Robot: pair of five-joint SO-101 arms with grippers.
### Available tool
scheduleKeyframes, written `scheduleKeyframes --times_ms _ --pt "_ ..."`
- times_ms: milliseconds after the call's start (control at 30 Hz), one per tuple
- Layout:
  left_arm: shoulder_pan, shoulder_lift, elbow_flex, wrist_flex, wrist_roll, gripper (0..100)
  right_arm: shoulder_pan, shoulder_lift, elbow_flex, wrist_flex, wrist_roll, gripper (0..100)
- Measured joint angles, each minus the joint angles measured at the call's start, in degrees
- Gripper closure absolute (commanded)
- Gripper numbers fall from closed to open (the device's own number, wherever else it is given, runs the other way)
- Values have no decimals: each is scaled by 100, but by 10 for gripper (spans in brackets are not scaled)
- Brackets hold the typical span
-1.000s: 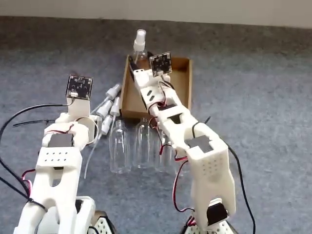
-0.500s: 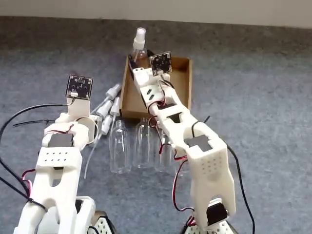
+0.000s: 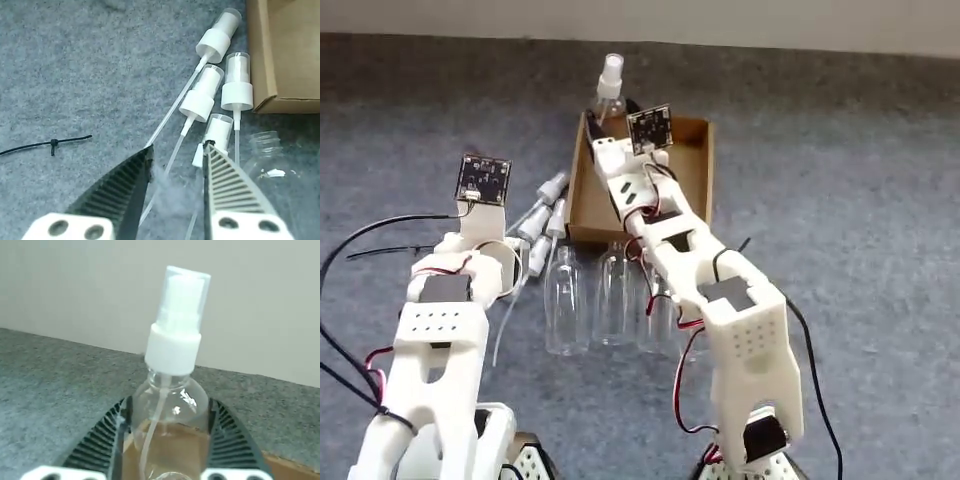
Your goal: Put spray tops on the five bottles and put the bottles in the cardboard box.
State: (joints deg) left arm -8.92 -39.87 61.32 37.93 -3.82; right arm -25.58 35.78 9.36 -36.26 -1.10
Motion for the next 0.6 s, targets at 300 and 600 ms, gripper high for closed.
scheduleKeyframes --times_ms 300,600 --pt "0 0 0 0 0 846 0 0 0 0 0 849" --pt "0 0 0 0 0 846 -9 -9 -9 387 0 848"
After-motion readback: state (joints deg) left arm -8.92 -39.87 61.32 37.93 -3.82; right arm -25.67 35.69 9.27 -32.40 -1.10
